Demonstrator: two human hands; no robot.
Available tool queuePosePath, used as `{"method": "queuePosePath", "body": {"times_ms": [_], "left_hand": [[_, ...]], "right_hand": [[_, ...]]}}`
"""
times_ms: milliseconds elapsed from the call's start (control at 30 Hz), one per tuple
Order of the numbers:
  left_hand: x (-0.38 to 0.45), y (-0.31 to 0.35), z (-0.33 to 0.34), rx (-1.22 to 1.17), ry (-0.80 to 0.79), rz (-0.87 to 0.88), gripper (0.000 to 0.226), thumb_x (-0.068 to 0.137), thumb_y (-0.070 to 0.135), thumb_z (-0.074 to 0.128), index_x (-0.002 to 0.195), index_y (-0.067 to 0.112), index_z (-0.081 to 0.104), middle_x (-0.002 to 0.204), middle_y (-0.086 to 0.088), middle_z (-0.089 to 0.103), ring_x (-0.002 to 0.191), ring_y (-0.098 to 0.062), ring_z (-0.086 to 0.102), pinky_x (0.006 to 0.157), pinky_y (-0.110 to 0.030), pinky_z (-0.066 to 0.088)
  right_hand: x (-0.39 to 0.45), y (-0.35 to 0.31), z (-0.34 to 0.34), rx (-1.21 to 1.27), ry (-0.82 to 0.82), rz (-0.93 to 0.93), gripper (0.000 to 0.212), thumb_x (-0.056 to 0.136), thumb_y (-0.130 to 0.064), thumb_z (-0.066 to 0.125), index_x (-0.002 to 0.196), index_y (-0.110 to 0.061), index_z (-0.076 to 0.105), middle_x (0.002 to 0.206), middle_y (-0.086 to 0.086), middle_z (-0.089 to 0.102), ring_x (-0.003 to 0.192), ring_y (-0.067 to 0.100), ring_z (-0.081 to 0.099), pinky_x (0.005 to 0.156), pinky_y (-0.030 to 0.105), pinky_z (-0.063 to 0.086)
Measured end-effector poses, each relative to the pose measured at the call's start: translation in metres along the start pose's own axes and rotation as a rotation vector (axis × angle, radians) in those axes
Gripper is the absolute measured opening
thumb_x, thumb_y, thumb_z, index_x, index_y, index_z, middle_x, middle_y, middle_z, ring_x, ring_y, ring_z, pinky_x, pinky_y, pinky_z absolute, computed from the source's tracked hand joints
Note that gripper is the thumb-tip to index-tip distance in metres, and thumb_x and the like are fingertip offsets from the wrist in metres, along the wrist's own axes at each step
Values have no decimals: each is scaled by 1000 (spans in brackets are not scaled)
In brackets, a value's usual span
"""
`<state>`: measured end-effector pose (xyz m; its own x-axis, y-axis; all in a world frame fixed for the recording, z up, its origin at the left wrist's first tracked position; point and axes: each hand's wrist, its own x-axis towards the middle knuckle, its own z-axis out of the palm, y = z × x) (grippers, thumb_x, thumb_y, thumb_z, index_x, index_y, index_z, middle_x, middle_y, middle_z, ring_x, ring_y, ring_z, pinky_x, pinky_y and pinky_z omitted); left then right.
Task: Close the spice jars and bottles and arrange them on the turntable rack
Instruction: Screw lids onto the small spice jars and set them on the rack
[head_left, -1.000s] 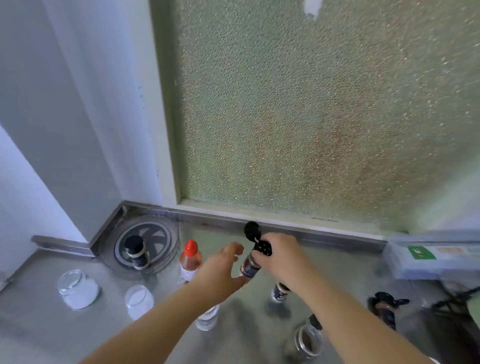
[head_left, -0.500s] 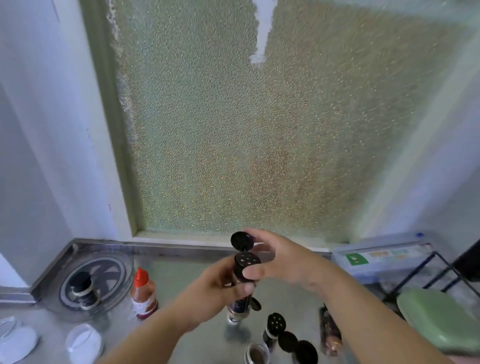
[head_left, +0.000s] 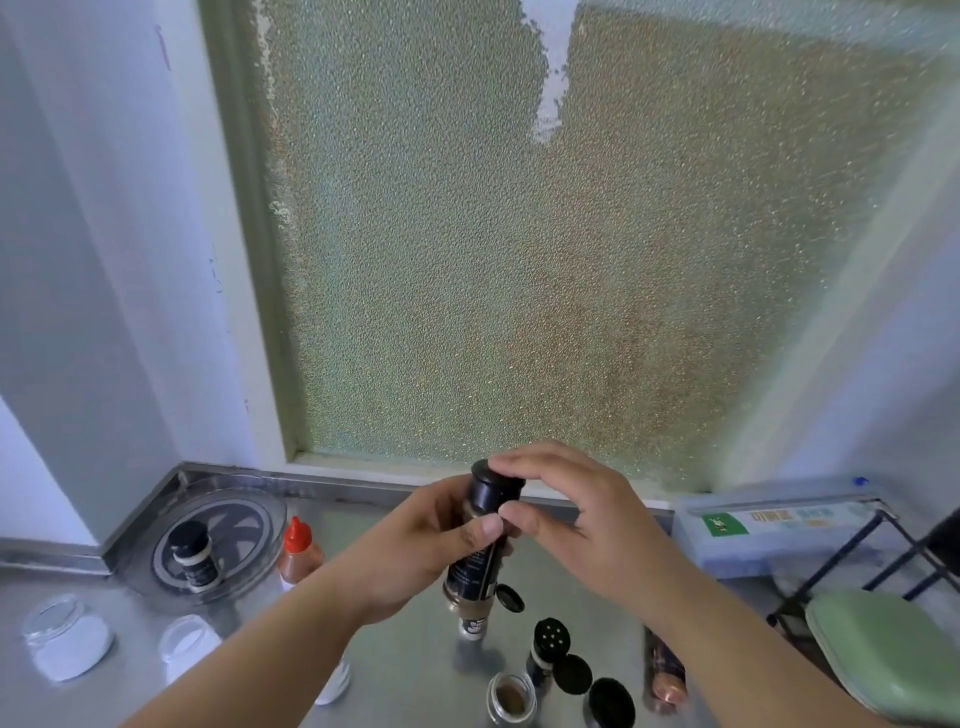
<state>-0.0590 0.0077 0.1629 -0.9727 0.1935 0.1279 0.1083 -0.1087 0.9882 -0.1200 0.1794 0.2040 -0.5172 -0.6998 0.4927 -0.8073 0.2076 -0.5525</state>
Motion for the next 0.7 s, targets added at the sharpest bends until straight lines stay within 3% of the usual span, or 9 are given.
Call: {"method": "queuePosePath", "body": {"times_ms": [100, 200, 333, 400, 500, 567, 600, 633, 700], "left_hand": [[-3, -1, 4, 13, 4, 8, 40, 67, 47, 74, 95, 19, 64, 83, 3, 67, 85, -18, 63, 80, -29, 52], [-6, 1, 5, 99, -5, -22, 35, 73, 33, 70, 102, 16, 61, 86, -1, 64, 85, -15, 59, 82, -26, 48], [-5, 10, 2, 182, -13, -62, 55, 66, 23, 78, 114, 18, 51, 92, 5, 67, 85, -9, 59, 77, -23, 46], [-5, 12, 4, 147, 36, -76, 56, 64, 14, 78, 110, 15, 46, 85, 3, 68, 73, -18, 56, 69, -31, 44], [-4, 13, 11, 158, 108, -68, 48, 68, 1, 76, 102, 10, 43, 74, 1, 64, 51, -15, 47, 50, -24, 40], [-5, 14, 16, 172, 136, -50, 42, 71, -5, 71, 100, 8, 44, 68, 7, 62, 41, -2, 45, 40, -14, 36], [-5, 14, 17, 161, 138, -49, 40, 72, -4, 70, 100, 8, 45, 63, 10, 62, 40, -2, 44, 39, -16, 34], [-5, 15, 16, 146, 140, -52, 38, 73, -1, 70, 100, 10, 45, 60, 12, 62, 40, -5, 42, 39, -19, 32], [-6, 16, 13, 131, 157, -56, 37, 72, 3, 72, 97, 14, 47, 61, 12, 62, 42, -11, 38, 41, -22, 30]], "right_hand": [[-5, -2, -2, -52, -21, -36, 34, 88, -45, 50, 115, -26, 59, 113, -16, 60, 110, -4, 54, 95, 12, 40], [-4, -2, -10, -99, -140, 0, 31, 85, -40, 58, 114, -29, 59, 114, -18, 57, 109, -5, 53, 94, 9, 38], [7, -11, -28, -188, -430, 93, 54, 84, -27, 65, 129, -48, 43, 122, -31, 46, 113, -17, 42, 95, 1, 28], [14, -18, -33, -265, -471, 103, 53, 83, -29, 66, 130, -43, 45, 120, -23, 53, 106, -10, 48, 95, 9, 34], [19, -32, -29, -369, -444, 193, 32, 78, -48, 64, 102, -28, 61, 89, -7, 63, 72, 5, 54, 67, 28, 43], [20, -35, -21, -435, -343, 258, 46, 73, -63, 58, 76, -18, 58, 65, 0, 59, 54, 13, 49, 55, 33, 39], [21, -35, -20, -453, -313, 286, 53, 72, -68, 55, 72, -14, 57, 63, 4, 60, 52, 15, 48, 53, 34, 39], [22, -34, -21, -424, -308, 308, 55, 70, -69, 54, 77, -15, 61, 69, 5, 65, 54, 13, 49, 55, 33, 41], [25, -36, -32, -259, -419, 376, 52, 69, -63, 63, 111, -34, 60, 103, -11, 67, 75, 1, 57, 70, 25, 46]]}}
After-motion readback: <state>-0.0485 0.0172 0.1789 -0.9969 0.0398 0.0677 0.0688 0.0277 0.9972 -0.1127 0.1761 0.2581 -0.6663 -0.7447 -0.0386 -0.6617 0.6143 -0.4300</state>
